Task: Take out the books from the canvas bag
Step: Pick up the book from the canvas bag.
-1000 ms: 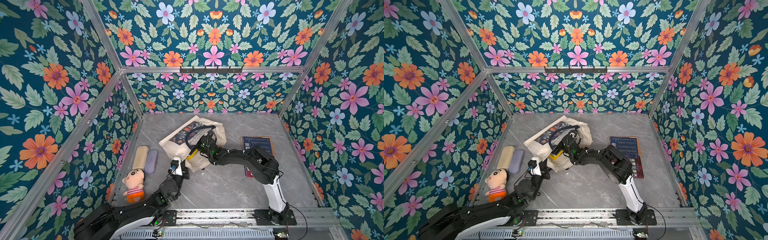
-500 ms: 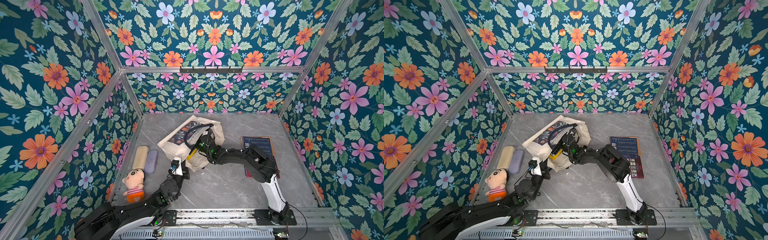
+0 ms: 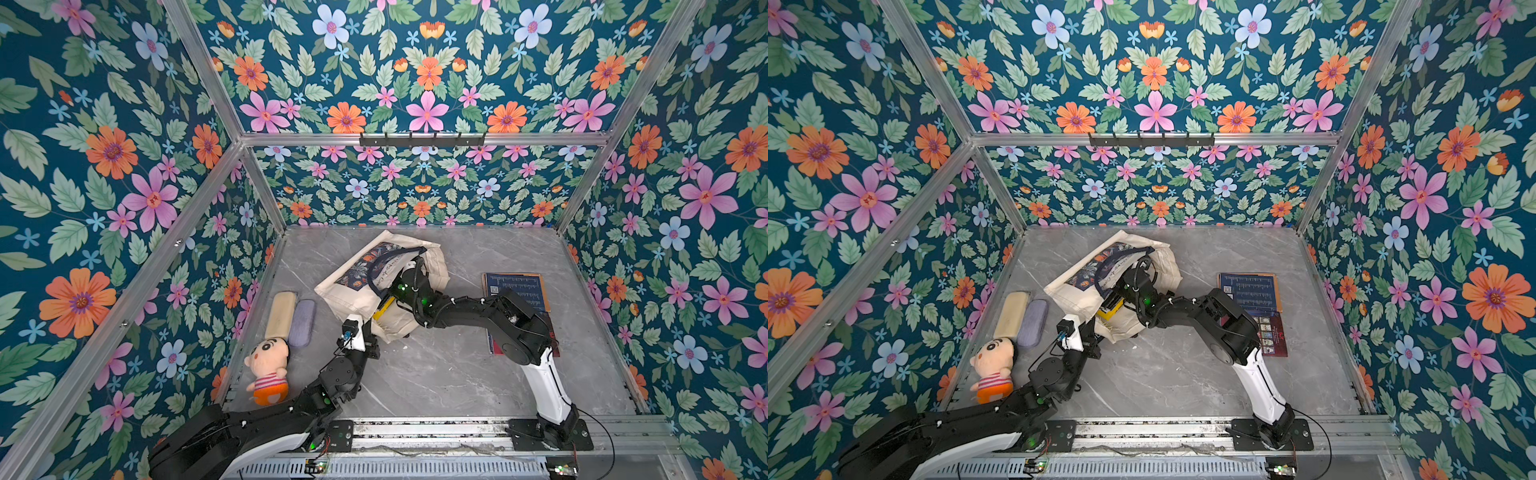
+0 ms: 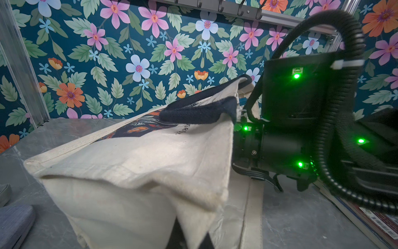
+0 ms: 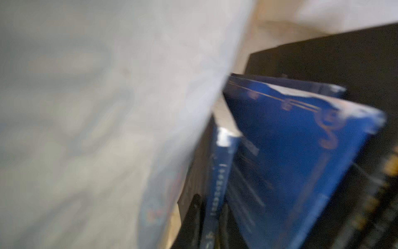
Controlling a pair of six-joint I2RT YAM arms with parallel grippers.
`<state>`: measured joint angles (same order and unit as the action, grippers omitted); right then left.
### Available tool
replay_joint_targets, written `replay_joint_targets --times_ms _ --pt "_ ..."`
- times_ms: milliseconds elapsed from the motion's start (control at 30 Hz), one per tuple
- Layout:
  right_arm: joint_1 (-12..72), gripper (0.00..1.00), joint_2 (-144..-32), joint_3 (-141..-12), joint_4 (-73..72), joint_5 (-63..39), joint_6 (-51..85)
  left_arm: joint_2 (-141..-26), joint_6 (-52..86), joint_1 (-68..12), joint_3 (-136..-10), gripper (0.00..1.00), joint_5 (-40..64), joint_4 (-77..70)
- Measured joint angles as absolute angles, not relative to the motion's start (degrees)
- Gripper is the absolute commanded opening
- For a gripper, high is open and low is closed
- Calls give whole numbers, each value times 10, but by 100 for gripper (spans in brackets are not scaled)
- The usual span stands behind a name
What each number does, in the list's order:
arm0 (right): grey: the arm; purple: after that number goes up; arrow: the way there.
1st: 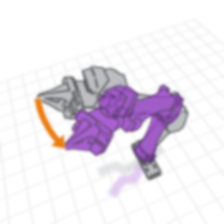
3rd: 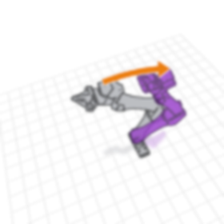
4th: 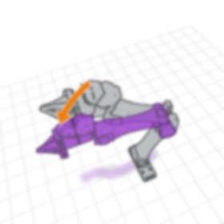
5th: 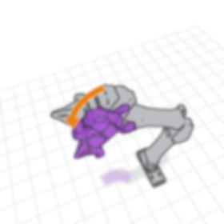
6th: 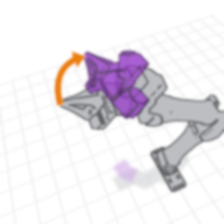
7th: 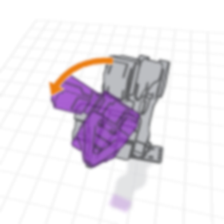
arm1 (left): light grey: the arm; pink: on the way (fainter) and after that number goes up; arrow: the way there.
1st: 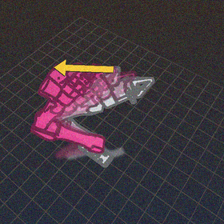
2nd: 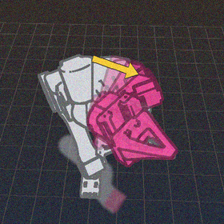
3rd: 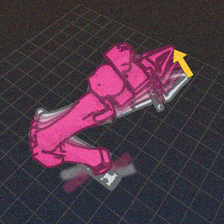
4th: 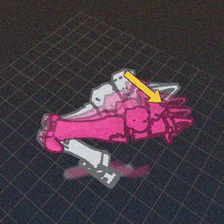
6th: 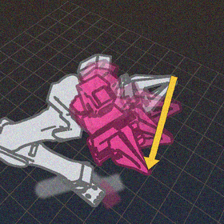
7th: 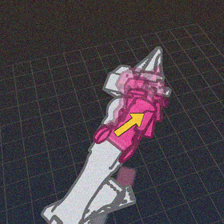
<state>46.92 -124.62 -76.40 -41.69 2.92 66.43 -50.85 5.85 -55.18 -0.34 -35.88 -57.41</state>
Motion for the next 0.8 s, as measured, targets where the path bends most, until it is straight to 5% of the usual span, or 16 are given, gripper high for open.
replay_joint_targets --times_ms 600,800 --pt "467 0 -1116 -558 -476 62 663 -515 59 -552 -3 0 -354 -575" --pt "466 22 -1129 -556 -508 59 669 -529 59 -552 -4 0 -350 -582"
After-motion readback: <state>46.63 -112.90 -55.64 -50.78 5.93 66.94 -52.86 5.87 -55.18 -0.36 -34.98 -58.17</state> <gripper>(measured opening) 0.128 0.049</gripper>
